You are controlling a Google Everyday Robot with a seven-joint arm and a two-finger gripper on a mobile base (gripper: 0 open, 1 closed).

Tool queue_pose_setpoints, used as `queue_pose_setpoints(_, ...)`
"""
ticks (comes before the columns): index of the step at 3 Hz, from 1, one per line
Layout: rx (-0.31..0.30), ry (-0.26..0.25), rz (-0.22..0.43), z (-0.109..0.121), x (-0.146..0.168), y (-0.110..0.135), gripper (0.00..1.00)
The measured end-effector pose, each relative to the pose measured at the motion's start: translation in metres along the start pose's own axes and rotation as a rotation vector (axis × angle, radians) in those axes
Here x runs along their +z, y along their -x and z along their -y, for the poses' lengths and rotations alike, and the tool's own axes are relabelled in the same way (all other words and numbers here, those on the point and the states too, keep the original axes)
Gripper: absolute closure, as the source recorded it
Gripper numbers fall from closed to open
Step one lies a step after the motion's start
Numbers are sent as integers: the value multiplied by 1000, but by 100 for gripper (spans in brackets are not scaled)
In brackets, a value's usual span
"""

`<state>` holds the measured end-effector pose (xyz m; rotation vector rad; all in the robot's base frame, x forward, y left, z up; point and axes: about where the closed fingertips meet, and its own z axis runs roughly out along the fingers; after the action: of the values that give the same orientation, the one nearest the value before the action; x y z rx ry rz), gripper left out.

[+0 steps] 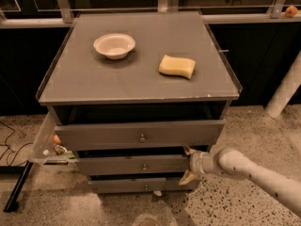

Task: Open middle drawer

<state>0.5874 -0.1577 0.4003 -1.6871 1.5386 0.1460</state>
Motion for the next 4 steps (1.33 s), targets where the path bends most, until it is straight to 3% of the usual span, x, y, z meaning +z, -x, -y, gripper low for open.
queue_pose_setpoints(2,24,28,-8,-4,9,-14,0)
queue_pose_setpoints(3,24,28,-8,-4,9,-13,16)
queue_pose_setpoints(4,24,28,-5,-1,6,-9,39)
